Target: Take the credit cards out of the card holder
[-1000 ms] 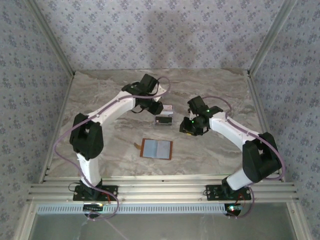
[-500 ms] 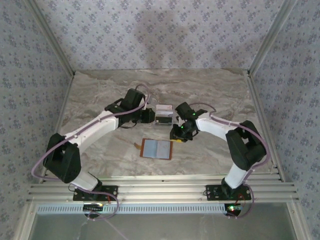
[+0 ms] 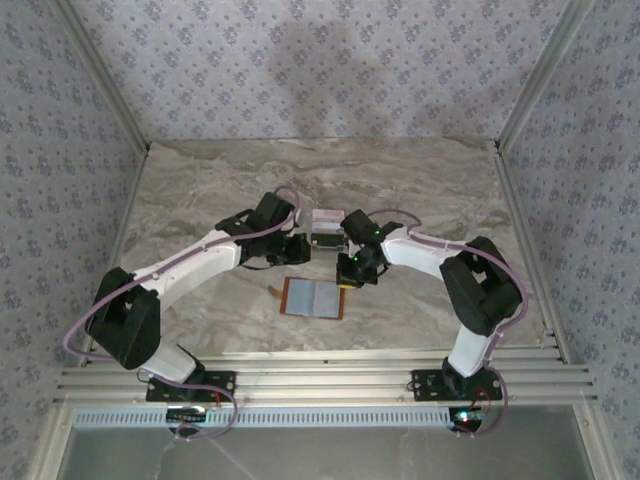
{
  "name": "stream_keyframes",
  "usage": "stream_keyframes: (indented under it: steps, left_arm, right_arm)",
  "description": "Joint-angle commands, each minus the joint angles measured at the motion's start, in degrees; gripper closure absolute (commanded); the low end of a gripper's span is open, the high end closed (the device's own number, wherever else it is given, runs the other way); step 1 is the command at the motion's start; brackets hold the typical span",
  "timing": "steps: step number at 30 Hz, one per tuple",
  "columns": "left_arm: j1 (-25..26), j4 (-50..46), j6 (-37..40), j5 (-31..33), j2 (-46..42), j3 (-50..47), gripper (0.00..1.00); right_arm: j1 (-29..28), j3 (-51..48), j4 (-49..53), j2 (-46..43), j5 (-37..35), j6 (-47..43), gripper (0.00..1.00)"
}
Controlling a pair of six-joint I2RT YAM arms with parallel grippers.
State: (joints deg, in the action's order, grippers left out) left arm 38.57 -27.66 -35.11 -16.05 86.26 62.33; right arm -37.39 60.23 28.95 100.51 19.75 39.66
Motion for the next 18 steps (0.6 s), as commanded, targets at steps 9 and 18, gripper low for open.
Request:
stream_keyframes:
  steps: [9, 18]
  left_arm:
    - [0.96, 5.55, -8.69, -9.04, 1.15, -5.40, 0.95]
    - [3.32, 5.43, -9.36, -12.26, 3.92, -5.99, 0.96]
  right_arm:
    - [-2.95, -4.24, -1.67, -1.18, -1.64, 4.73, 0.91]
    - [-3.62, -7.91, -4.91, -4.90, -1.31, 8.24, 0.91]
